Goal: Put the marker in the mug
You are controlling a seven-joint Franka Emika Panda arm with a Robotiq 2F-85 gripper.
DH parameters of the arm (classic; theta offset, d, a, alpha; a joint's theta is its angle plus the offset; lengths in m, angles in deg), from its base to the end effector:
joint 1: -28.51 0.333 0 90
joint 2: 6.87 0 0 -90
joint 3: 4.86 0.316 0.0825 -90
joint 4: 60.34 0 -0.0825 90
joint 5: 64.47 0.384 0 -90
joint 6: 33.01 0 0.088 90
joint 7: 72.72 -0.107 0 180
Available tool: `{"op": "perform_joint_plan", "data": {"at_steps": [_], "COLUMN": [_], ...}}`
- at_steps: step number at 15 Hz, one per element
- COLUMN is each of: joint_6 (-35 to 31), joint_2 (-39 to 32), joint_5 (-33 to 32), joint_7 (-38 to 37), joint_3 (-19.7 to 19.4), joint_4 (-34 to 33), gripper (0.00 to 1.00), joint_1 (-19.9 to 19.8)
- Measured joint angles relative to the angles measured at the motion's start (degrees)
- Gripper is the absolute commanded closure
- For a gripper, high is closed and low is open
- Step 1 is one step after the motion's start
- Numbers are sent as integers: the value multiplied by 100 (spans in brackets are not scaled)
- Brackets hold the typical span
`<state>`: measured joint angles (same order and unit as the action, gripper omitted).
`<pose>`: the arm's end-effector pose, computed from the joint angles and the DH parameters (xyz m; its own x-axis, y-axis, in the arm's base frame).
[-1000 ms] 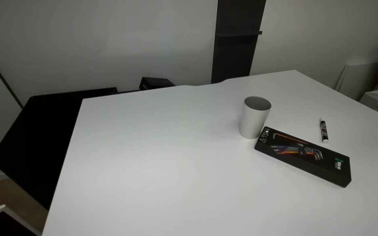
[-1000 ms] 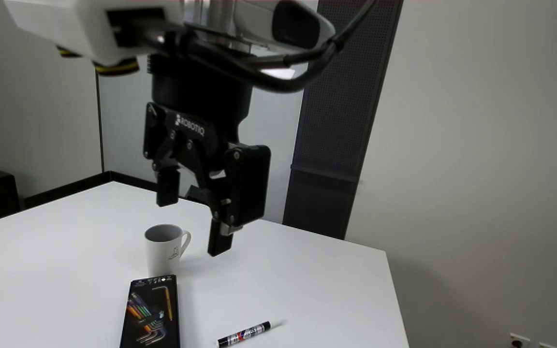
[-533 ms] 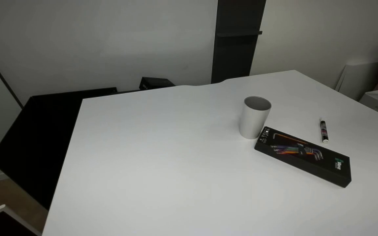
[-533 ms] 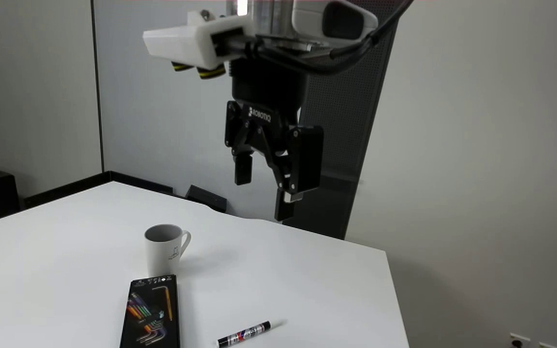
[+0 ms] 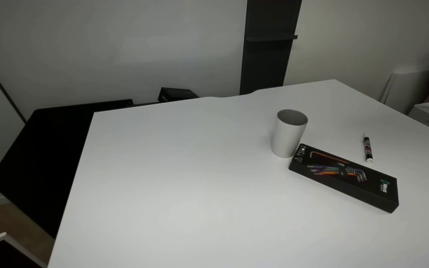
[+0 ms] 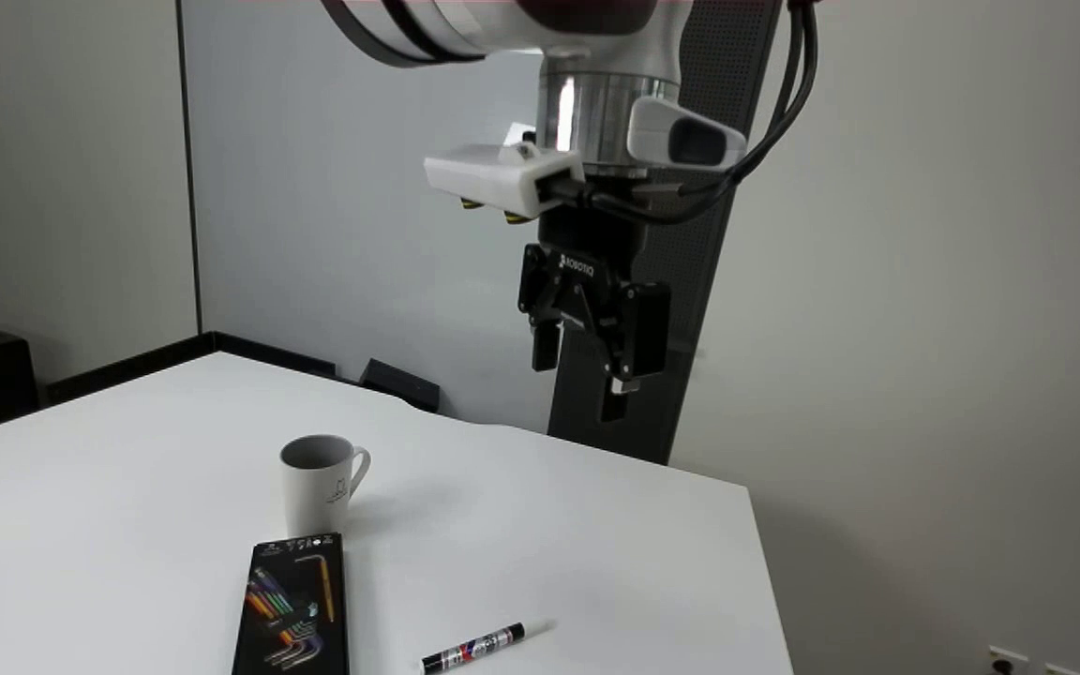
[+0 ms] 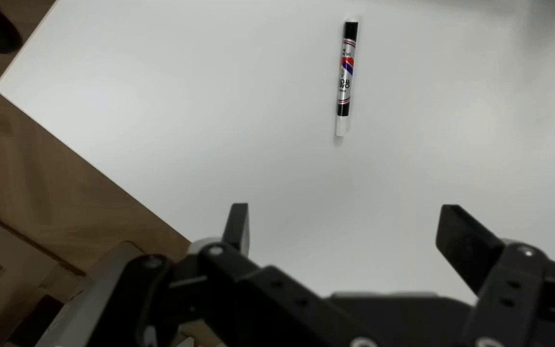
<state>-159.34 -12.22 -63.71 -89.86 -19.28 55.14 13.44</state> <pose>0.5074 -0.2835 0.4176 0.6790 -0.7275 0.0980 -0.7297 -0.6835 -0.0179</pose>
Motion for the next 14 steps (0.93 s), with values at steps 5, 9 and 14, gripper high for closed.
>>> {"op": "perform_joint_plan", "data": {"at_steps": [5,9,14], "joint_6": [-16,-335,-1061], "joint_2": [-942,-1461,-1862], "joint_5": [186,500,1112], "joint_7": [-76,-183,-253], "joint_3": [93,174,305], "joint_4": [-612,-636,-444], "gripper": [0,0,0], "joint_1": [154,286,333]}}
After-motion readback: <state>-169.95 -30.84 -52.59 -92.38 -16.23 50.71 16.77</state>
